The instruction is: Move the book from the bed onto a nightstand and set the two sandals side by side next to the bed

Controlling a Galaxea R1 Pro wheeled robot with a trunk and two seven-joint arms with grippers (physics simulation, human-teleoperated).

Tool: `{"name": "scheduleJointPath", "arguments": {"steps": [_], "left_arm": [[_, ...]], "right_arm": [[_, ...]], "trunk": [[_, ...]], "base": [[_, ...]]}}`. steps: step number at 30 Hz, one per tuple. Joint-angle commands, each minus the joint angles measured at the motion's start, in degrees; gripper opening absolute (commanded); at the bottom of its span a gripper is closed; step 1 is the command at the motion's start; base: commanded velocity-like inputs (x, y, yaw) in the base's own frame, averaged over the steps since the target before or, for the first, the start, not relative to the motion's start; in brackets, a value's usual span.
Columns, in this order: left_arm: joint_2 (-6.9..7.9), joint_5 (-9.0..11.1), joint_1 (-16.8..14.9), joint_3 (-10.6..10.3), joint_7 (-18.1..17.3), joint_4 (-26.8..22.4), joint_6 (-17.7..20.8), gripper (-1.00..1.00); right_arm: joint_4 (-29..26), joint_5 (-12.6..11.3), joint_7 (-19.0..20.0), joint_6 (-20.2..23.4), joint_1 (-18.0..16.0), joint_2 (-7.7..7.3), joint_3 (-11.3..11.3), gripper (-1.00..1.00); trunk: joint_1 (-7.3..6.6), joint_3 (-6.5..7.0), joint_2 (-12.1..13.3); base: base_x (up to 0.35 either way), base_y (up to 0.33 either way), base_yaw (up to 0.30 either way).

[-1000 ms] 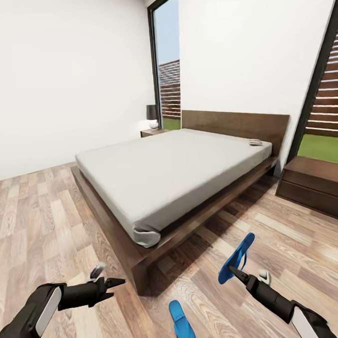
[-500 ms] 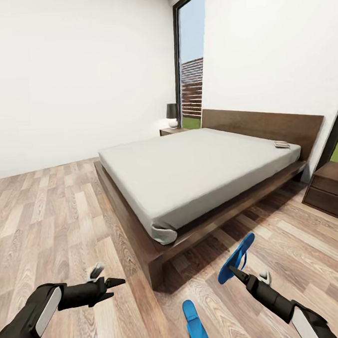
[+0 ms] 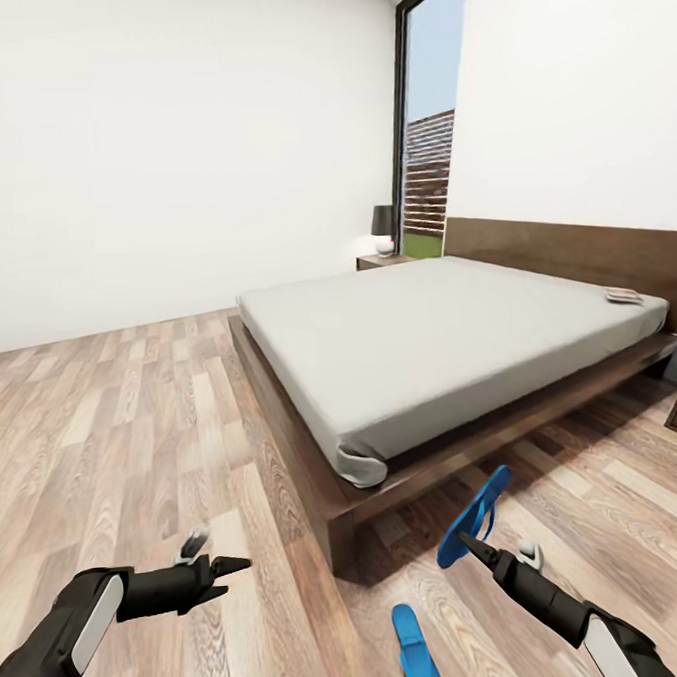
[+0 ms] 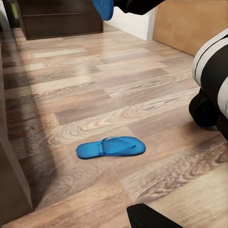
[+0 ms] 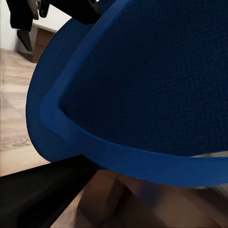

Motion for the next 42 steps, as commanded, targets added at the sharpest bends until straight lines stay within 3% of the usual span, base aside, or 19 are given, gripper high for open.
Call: {"name": "scheduleJointPath", "arguments": {"steps": [1, 22, 35, 42], "left_arm": [[-0.02, -0.18, -0.04, 0.11, -0.27, 0.02, 0.20, 1.00], [-0.17, -0.37, -0.04, 0.73, -0.12, 0.28, 0.03, 1.00], [-0.41, -0.24, -0.04, 0.75, -0.17, 0.37, 0.02, 1.00], [-0.73, -0.15, -0.04, 0.79, -0.18, 0.37, 0.06, 1.00]], "right_arm": [[0.01, -0.48, 0.23, 0.55, -0.02, 0.00, -0.05, -1.00], [0.01, -0.29, -0.05, 0.52, -0.02, 0.60, -0.08, -1.00], [0.01, 1.23, -3.09, 0.18, -0.02, 0.86, -0.25, -1.00], [0.02, 2.51, -7.53, 0.48, -0.02, 0.90, -0.31, -1.00]], "trunk": [[-0.01, -0.05, -0.02], [-0.01, -0.05, -0.02], [-0.01, -0.05, -0.02], [-0.01, -0.05, -0.02]], "base": [[0.000, 0.000, 0.122], [0.000, 0.000, 0.013], [0.000, 0.000, 0.000], [0.000, 0.000, 0.000]]}}
